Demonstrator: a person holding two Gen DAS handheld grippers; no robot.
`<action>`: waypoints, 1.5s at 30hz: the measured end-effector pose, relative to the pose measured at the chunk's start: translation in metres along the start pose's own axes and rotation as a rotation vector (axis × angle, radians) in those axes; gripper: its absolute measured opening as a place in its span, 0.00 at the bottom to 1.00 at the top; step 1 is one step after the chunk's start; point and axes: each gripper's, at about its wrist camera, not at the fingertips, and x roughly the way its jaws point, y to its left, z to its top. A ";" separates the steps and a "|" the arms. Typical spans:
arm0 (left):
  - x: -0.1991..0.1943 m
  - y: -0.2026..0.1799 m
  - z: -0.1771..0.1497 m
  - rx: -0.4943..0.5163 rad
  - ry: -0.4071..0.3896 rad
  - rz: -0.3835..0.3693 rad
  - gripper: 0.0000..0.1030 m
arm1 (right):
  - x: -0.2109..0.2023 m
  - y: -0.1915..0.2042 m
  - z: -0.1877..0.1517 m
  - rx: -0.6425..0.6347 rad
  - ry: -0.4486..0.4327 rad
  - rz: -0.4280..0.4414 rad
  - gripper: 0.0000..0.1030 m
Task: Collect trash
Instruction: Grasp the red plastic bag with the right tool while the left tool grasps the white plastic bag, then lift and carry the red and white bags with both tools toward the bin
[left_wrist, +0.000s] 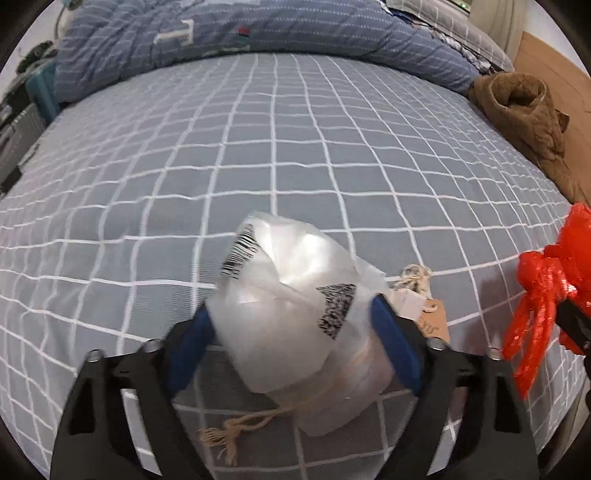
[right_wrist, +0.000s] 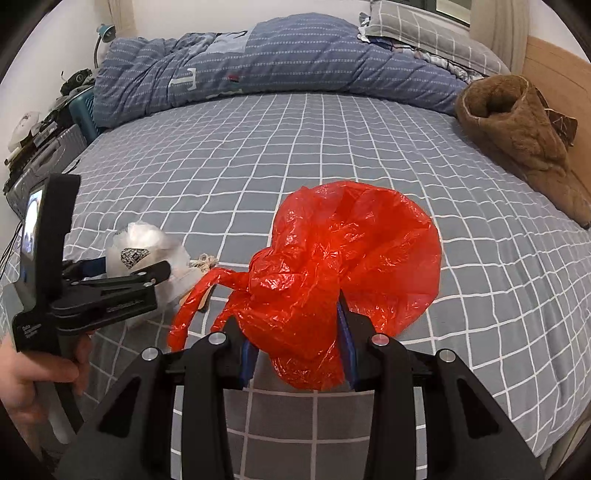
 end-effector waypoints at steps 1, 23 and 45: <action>0.000 0.000 -0.001 0.006 -0.004 0.005 0.67 | 0.001 0.001 0.000 -0.003 0.002 0.002 0.34; -0.036 0.008 -0.003 -0.004 -0.040 -0.036 0.34 | -0.011 0.008 0.001 -0.002 -0.013 -0.004 0.34; -0.117 0.030 -0.063 -0.067 -0.069 -0.059 0.34 | -0.074 0.041 -0.029 -0.014 -0.078 -0.041 0.34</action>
